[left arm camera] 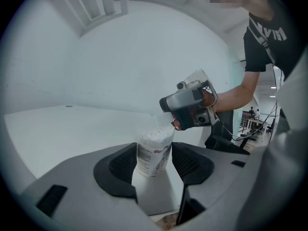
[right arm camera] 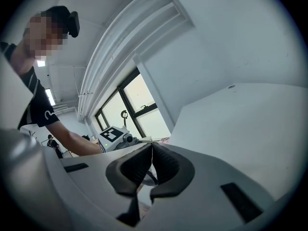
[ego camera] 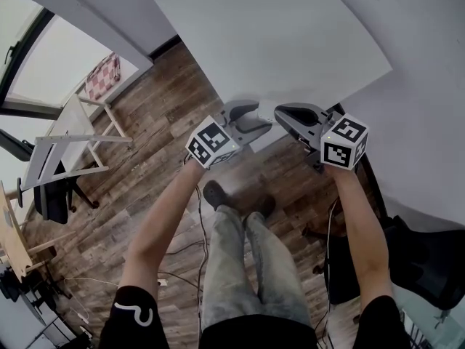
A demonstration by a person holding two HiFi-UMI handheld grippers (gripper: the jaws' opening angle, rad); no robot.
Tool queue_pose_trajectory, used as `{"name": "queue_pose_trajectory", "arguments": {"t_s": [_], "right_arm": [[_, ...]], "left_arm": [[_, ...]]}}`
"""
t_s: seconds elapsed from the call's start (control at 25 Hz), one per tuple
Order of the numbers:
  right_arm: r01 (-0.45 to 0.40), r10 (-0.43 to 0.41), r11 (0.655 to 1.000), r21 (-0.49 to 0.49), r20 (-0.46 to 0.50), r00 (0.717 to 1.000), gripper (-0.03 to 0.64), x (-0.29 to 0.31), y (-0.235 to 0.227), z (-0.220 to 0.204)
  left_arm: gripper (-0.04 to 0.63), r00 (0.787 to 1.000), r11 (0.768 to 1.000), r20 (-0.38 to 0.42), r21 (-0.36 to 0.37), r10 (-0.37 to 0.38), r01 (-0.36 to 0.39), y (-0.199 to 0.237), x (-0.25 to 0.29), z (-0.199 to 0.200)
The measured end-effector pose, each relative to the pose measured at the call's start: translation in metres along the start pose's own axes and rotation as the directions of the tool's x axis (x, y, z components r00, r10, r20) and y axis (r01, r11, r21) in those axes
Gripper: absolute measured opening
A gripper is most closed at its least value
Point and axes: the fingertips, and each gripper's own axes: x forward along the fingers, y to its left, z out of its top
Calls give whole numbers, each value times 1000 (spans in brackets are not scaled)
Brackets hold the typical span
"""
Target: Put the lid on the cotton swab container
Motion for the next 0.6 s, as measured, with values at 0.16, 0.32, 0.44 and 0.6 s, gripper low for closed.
{"name": "queue_pose_trajectory", "arguments": {"t_s": [0.16,0.32,0.44,0.6], "right_arm": [[15,-16,999,-30,-34,999,12,5,3,-7],[36,-38,998,-59,-45,998,12,10,6,-11],[54,-58,995,-80,-48,997,12,10,6,-13],[69,-75,991,-112,-51,996,12,11,6,-15]], "left_arm": [[242,1000,1000,-2,1,-1,1,0,0,0],[242,1000,1000,1,5,-6,6,-2,-1,2],[242,1000,1000,3,5,-6,6,-2,-2,2],[242,1000,1000,4,7,-6,6,-2,-3,3]]}}
